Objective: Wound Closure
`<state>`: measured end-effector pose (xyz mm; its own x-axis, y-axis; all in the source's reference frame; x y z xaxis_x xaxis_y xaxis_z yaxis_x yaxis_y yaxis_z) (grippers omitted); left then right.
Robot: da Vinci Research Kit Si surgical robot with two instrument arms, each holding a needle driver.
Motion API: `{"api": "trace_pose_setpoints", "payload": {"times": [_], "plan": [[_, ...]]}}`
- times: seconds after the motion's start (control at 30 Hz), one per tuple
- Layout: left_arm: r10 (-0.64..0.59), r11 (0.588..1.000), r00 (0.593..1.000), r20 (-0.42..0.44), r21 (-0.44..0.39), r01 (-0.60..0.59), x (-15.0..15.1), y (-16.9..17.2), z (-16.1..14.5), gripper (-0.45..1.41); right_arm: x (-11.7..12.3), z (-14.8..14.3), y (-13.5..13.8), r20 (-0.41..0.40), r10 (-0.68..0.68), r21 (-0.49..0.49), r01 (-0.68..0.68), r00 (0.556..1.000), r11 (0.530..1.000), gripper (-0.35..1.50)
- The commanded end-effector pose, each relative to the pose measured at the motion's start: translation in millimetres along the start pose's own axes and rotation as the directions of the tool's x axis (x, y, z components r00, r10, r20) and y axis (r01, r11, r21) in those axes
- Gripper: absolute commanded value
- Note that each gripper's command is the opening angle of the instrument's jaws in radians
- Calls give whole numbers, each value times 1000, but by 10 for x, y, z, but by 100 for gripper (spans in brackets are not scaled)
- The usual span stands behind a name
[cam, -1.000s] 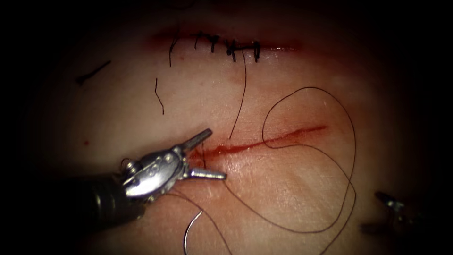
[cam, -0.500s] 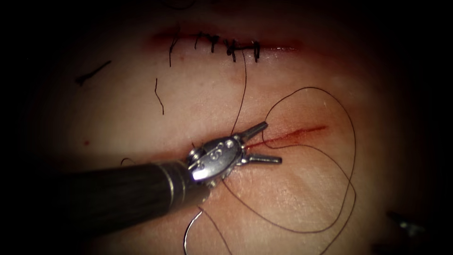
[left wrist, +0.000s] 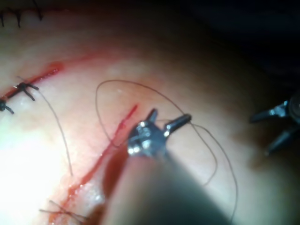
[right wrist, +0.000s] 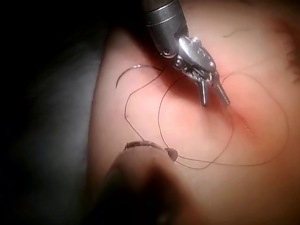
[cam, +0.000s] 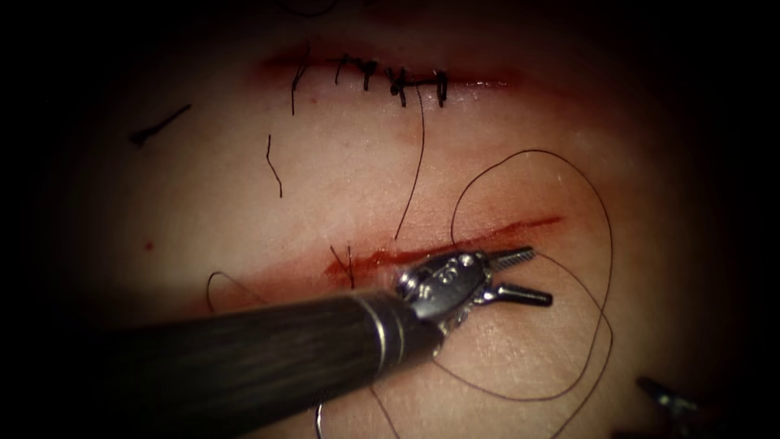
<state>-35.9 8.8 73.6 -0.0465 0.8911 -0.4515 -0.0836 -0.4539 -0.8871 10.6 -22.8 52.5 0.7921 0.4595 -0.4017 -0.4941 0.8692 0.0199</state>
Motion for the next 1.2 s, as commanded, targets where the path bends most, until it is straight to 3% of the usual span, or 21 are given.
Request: {"api": "trace_pose_setpoints", "payload": {"times": [0.03,0.43,0.67,1.2], "plan": [[-21,1000,1000,3,-11,21,-6,-6,13,76,-3,4,-10,0,2,6,-2,1000,1000,141],[-159,987,987,22,-17,160,-29,-50,82,71,-10,10,-23,22,6,17,-6,1000,1000,143],[-168,986,984,67,8,168,-46,-67,96,71,-8,13,-27,22,7,14,-8,1000,1000,141],[-161,987,984,73,3,161,-48,-79,124,69,-7,22,-41,34,4,30,-5,999,1000,140]]}}
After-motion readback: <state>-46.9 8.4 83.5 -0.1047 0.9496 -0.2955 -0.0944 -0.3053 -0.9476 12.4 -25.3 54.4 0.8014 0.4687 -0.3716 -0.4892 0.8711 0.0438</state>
